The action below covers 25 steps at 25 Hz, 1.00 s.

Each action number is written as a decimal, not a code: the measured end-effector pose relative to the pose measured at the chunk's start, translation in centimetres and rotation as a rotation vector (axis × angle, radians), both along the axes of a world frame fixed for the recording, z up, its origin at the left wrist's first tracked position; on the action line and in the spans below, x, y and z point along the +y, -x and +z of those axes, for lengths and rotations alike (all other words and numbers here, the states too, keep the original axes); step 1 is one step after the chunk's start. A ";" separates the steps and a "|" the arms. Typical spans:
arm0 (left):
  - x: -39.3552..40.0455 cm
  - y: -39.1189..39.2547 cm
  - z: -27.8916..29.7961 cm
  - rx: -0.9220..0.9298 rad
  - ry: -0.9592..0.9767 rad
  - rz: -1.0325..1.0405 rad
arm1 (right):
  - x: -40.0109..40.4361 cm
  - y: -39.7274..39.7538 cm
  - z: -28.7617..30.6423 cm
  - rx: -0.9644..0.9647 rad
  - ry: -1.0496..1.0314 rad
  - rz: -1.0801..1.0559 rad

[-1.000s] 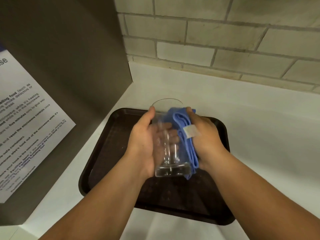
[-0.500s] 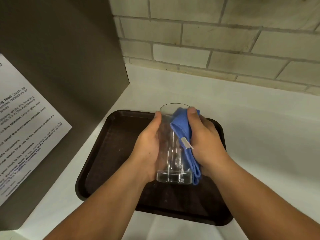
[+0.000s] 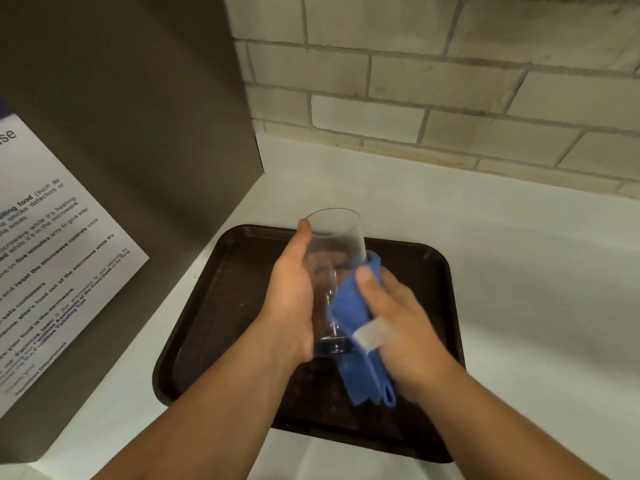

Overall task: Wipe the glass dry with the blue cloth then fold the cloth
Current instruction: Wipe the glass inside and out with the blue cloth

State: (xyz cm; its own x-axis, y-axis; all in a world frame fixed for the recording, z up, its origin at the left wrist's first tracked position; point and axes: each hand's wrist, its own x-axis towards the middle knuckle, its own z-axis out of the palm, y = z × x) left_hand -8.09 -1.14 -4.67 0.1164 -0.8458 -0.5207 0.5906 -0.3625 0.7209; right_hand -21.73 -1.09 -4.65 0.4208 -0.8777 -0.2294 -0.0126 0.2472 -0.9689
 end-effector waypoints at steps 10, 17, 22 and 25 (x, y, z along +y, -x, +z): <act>0.3 0.7 0.9 -0.050 0.065 -0.167 | -2.6 -1.0 0.6 0.119 0.118 -0.259; 1.5 1.4 1.1 -0.118 0.078 -0.089 | -3.4 -1.1 1.6 0.200 0.146 -0.337; 0.6 0.7 1.1 0.018 -0.035 -0.016 | -0.6 0.6 1.3 0.135 0.041 -0.001; 0.3 0.5 0.4 -0.069 -0.067 0.036 | 1.3 0.2 0.7 0.205 0.333 0.047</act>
State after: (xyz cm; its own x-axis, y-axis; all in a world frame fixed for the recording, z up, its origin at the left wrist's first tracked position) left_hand -8.58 -0.82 -4.26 0.1837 -0.8040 -0.5655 0.5539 -0.3905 0.7353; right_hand -21.98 0.22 -3.92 0.4376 -0.8990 -0.0189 -0.2181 -0.0857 -0.9722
